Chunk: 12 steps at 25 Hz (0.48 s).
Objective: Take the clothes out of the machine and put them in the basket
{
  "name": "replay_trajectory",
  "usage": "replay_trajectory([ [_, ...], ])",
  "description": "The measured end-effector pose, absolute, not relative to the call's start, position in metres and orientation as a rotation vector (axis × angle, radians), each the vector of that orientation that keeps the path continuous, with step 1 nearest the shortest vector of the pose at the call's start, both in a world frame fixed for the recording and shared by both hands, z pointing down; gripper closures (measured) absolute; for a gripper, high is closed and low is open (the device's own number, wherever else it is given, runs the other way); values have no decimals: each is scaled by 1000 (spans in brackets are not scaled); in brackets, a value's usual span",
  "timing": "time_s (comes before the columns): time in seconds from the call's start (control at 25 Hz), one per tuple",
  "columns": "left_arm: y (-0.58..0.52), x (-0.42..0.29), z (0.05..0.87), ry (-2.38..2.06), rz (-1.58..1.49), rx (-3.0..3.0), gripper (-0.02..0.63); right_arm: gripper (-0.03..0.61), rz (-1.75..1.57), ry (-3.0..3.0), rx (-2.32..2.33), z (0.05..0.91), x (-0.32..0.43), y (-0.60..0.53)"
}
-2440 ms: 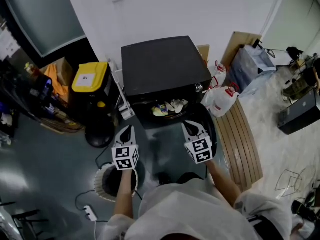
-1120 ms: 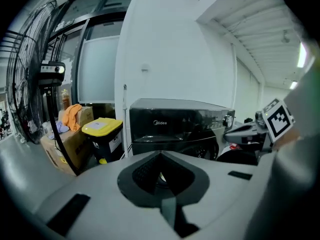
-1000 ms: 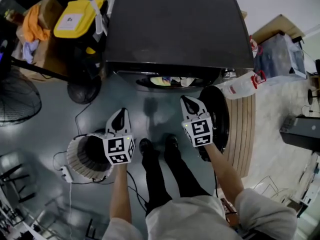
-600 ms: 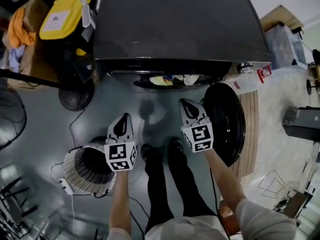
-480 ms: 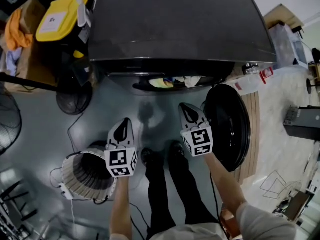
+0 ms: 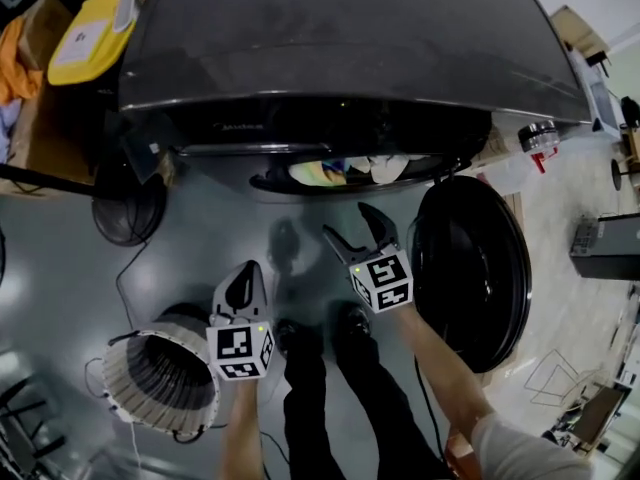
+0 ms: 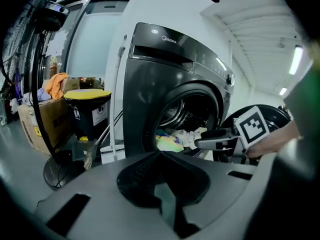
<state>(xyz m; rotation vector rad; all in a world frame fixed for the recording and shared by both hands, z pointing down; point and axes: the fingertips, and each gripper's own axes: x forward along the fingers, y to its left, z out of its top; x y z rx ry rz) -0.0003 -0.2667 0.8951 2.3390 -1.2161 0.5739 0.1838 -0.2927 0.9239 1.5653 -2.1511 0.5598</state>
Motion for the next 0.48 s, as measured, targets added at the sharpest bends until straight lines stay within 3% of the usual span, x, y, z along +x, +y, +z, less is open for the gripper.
replay_trajectory([
  [0.16,-269,1,913,-1220,573,2354,595,204,553,-2128,1598,963,187,-327],
  [0.48,-280,4,942,-1246,572,2357,595,167,594,-2077,1679,1022,198,-417],
])
